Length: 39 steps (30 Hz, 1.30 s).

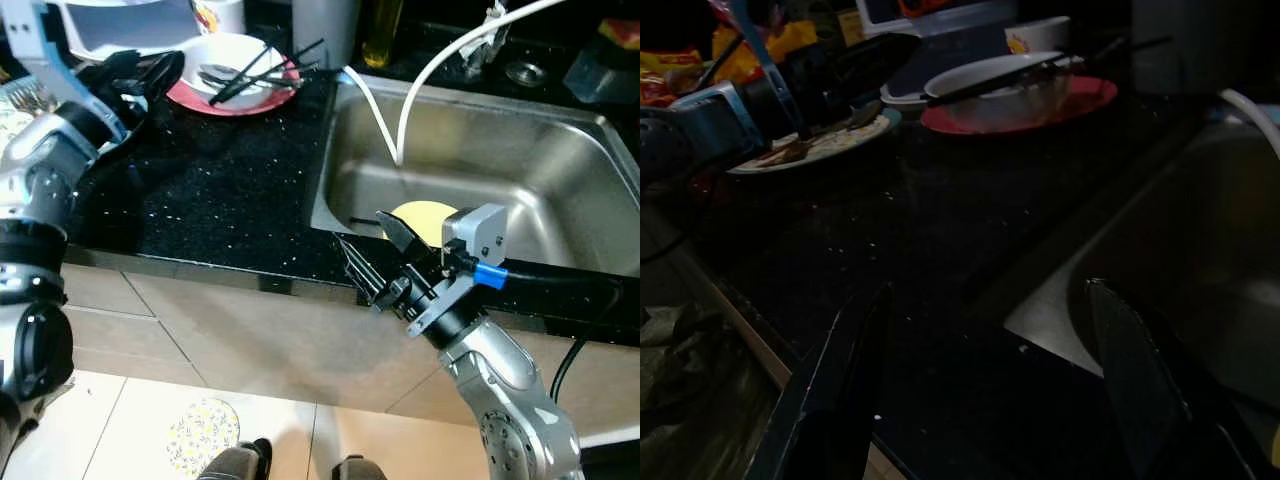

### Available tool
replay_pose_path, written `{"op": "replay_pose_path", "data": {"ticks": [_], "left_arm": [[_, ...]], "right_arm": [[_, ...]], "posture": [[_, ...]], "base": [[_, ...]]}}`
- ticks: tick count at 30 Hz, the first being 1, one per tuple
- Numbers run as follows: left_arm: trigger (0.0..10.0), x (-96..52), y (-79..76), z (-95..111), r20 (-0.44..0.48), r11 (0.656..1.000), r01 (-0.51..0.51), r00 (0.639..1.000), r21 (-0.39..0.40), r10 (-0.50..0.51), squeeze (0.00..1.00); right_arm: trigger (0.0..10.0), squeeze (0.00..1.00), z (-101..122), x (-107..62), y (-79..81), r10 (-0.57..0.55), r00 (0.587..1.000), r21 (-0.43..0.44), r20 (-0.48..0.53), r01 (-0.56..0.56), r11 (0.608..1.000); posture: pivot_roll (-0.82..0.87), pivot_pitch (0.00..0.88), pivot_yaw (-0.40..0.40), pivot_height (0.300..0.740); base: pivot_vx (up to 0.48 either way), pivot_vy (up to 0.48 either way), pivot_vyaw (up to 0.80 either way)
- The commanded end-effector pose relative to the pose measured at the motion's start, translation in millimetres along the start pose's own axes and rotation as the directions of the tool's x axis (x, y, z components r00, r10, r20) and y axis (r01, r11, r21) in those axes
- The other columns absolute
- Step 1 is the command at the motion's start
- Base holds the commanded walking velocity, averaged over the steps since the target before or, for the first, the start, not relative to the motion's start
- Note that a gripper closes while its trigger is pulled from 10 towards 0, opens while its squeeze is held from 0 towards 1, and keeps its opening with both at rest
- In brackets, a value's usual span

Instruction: Kitchen organization

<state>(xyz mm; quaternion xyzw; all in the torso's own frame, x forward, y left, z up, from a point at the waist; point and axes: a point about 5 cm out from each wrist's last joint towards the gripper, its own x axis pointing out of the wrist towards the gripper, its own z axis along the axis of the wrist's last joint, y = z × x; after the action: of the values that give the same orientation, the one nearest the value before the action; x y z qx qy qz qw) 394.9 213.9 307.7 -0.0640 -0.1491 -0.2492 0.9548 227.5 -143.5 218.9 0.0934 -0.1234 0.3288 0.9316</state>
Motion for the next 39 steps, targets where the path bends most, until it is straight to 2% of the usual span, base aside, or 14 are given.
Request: {"op": "replay_pose_path", "data": {"ticks": [1, 13, 23, 24, 25, 26, 27, 28, 29, 39], "left_arm": [[10.0, 7.0, -4.6, -5, -0.056, 0.999, 0.029, 0.998, 0.035, -0.027, 0.0], [10.0, 27.3, -20.5, -5, -0.119, 0.993, 0.096, 0.989, 0.07, -0.087, 0.0], [10.0, 34.0, -26.8, -10, -0.179, 0.988, 0.114, 0.979, 0.103, -0.094, 0.0], [8.8, 34.6, -27.4, -11, -0.186, 0.988, 0.115, 0.978, 0.106, -0.094, 0.0], [7.0, 35.3, -28.0, -11, -0.19, 0.987, 0.117, 0.977, 0.108, -0.095, 0.0], [4.2, 35.7, -28.5, -11, -0.192, 0.987, 0.118, 0.977, 0.109, -0.096, 0.0], [4.2, 35.7, -28.5, -11, -0.192, 0.987, 0.118, 0.977, 0.109, -0.096, 0.0], [3.7, 36.3, -28.8, -10, -0.192, 0.987, 0.12, 0.977, 0.109, -0.097, 0.0], [0.0, 36.9, -29.1, -9, -0.191, 0.987, 0.122, 0.977, 0.109, -0.099, 0.0], [0.0, 39.6, -30.0, -2, -0.19, 0.983, 0.131, 0.976, 0.129, -0.105, 0.0]], "right_arm": [[10.0, 0.0, 5, -3.8, 1.8, -0.004, 1.0, -0.01, -0.001, 0.004, 1.0], [10.0, 0.0, 9, -1.8, 3.8, 0.004, 1.0, -0.004, -0.006, -0.004, 1.0], [10.0, 0.0, 12, -0.3, 4.1, 0.004, 1.0, -0.002, 0.002, -0.004, 1.0], [10.0, 0.0, 13, -0.1, 4.1, 0.003, 1.0, -0.001, 0.004, -0.003, 1.0], [10.0, 0.0, 13, 0.2, 4.0, 0.003, 1.0, -0.001, 0.006, -0.003, 1.0], [10.0, 0.0, 14, 0.4, 3.9, 0.002, 1.0, -0.001, 0.007, -0.002, 1.0], [10.0, 0.0, 14, 0.4, 3.9, 0.002, 1.0, -0.001, 0.007, -0.002, 1.0], [10.0, 0.0, 14, 0.5, 3.9, 0.002, 1.0, 0.0, 0.008, -0.002, 1.0], [10.0, 0.0, 14, 0.8, 3.9, 0.0, 1.0, 0.0, 0.01, 0.0, 1.0], [10.0, 0.0, 17, 2.7, 3.0, -0.012, 1.0, 0.004, 0.022, 0.012, 1.0]], "posture": [[-0.04, 0.215, -0.065, 0.74], [-0.05, 0.206, -0.073, 0.74], [-0.06, 0.198, -0.073, 0.74], [-0.06, 0.198, -0.073, 0.74], [-0.06, 0.199, -0.072, 0.74], [-0.06, 0.2, -0.071, 0.74], [-0.06, 0.2, -0.071, 0.74], [-0.06, 0.201, -0.069, 0.74], [-0.06, 0.201, -0.07, 0.74], [-0.05, 0.203, -0.069, 0.74]], "base": [[0.0, 0.0, 0.0], [0.0, 0.0, 0.0], [0.0, 0.0, 0.0], [0.0, 0.0, 0.0], [0.0, 0.0, 0.0], [0.0, 0.0, 0.0], [0.0, 0.0, 0.0], [0.0, 0.0, 0.0], [0.0, 0.0, 0.0], [0.0, 0.0, 0.0]]}}
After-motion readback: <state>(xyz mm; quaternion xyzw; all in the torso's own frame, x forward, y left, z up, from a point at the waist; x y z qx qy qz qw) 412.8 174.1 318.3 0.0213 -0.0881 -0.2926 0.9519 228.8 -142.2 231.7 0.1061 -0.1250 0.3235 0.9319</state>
